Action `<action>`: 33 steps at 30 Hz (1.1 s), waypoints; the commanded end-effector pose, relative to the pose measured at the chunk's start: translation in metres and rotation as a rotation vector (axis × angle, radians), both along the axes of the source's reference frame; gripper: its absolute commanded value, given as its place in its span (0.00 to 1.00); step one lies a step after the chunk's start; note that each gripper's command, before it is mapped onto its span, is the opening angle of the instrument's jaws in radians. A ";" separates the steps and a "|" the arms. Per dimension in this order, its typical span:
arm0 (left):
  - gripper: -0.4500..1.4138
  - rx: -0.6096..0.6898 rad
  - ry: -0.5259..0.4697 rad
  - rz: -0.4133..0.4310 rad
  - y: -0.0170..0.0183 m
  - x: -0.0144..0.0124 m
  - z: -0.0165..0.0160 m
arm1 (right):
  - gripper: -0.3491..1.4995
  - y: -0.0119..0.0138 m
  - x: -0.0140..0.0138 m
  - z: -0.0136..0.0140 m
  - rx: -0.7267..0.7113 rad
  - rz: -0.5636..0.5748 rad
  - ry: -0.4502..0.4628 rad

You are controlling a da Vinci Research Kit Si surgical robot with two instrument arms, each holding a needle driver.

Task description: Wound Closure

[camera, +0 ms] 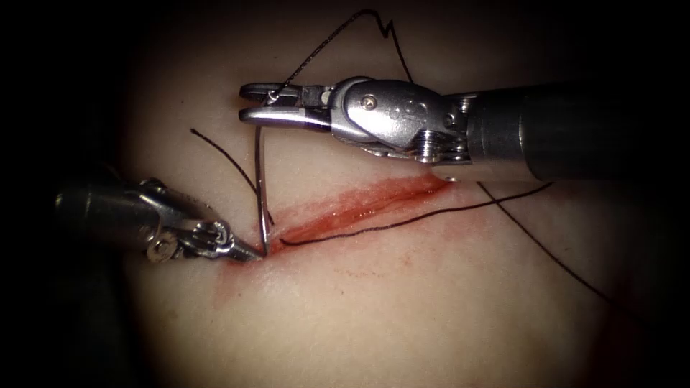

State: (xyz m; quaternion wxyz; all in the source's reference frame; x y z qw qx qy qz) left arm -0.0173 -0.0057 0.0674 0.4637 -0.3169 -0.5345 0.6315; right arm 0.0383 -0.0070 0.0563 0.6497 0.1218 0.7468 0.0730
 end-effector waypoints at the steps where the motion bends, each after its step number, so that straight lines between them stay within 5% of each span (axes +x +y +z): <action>1: 0.00 0.002 0.000 0.000 -0.0002 -0.0005 0.0005 | 0.00 0.0004 0.0008 0.0007 -0.011 -0.012 -0.016; 16: 0.00 -0.008 -0.004 0.002 -0.0003 -0.0006 0.0004 | 0.00 0.0005 0.0010 0.0025 0.069 -0.072 -0.080; 33: 0.00 -0.015 -0.005 0.003 -0.0003 -0.0008 0.0006 | 0.00 0.0016 0.0016 0.0026 0.269 -0.004 -0.075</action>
